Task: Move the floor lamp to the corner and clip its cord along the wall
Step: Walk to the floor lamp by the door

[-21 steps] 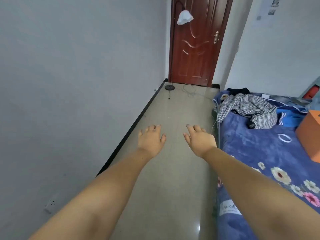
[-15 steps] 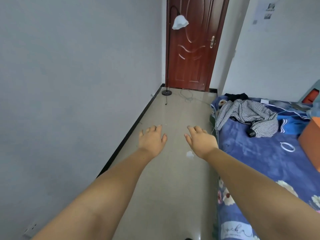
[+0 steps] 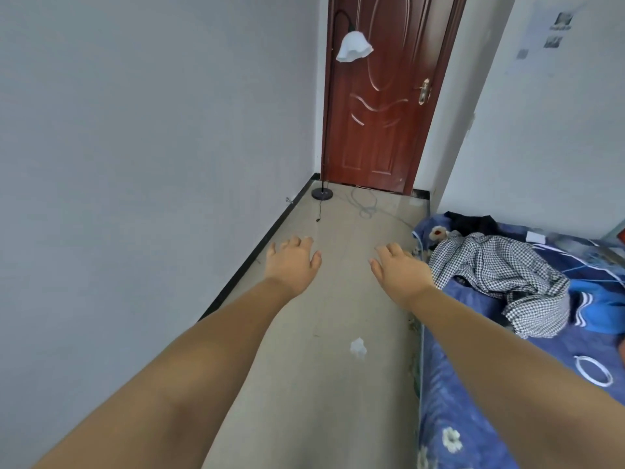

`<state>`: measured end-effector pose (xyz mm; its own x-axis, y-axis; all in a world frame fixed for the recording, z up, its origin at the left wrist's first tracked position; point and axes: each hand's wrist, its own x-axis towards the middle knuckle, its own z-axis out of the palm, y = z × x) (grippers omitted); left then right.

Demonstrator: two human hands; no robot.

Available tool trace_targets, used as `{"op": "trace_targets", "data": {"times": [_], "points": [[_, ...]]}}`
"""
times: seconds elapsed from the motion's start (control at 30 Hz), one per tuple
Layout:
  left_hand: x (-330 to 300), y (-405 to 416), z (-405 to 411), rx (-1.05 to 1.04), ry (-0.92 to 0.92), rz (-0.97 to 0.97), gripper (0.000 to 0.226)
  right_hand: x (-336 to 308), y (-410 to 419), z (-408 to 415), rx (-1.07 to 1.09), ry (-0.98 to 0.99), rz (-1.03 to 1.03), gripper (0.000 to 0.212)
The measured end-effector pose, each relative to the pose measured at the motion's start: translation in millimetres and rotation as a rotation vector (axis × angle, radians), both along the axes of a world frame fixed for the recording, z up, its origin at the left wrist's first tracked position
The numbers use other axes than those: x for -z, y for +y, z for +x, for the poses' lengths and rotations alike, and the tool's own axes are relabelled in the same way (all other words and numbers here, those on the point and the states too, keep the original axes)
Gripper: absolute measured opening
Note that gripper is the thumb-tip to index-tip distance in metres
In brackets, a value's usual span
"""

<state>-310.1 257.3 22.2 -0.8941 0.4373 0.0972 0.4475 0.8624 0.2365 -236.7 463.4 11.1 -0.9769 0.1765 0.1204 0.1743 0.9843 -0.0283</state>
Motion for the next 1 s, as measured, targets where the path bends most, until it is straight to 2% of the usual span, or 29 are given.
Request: {"op": "trace_targets", "data": {"times": [0.27,0.63,0.8,1.0], "points": [[6.4,58.0,-172.8,-0.002,0.061,-0.002,0.046,6.2,56.7,-177.9,-0.051,-0.023,0.053,0.038],[11.0,173.1,-397.9,0.062,0.084,-0.051,0.045,13.2,173.8,-386.5,0.004,0.022,-0.056,0.042],[10.6,238.4,-517.6,0.064,0.131,-0.042,0.042,15.2,245.9,-498.5,0.014,0.039,0.07,0.046],[-7.3,330.7,-656.4,0.022,0.148,-0.013,0.045,-6.3,342.6,-636.3,-0.017,0.049,0.114,0.044]]}}
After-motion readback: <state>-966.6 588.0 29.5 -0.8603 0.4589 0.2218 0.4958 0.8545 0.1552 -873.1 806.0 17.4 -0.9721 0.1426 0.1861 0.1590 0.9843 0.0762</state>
